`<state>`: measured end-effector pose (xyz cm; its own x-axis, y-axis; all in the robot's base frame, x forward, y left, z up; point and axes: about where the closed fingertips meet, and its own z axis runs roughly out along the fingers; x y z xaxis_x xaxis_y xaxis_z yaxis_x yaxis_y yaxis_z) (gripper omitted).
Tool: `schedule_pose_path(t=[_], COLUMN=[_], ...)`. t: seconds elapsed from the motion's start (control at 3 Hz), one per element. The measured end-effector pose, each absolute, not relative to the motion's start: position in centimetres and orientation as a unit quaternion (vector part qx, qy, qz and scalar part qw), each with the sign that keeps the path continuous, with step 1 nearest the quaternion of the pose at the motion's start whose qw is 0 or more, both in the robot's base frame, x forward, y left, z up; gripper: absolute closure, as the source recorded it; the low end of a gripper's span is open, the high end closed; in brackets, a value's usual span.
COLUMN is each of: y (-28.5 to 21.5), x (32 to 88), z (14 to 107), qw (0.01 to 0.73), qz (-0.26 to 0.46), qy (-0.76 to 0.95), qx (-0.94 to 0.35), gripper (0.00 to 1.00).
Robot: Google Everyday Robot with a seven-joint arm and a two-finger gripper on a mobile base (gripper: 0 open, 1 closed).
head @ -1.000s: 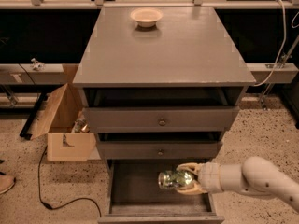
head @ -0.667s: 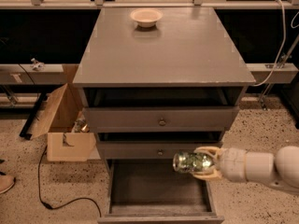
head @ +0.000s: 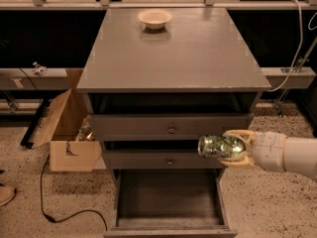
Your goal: Pick green can from bottom drawer and place on counter
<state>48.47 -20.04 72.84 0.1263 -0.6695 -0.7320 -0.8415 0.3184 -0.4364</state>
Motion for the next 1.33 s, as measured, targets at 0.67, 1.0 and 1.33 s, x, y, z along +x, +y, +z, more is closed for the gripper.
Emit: schedule_pose_path(t=[0.67, 1.0, 1.33], y=[-20.1, -19.9, -19.9], x=[55.9, 61.3, 66.7], z=[82.4, 86.4, 89.2], qw=[0.475, 0.486, 0.502], qz=[0.033, 0.023, 0.024], qy=[0.645, 0.643, 0.653], qx=[-0.598, -0.591, -0.567], gripper=[1.0, 1.0, 1.0])
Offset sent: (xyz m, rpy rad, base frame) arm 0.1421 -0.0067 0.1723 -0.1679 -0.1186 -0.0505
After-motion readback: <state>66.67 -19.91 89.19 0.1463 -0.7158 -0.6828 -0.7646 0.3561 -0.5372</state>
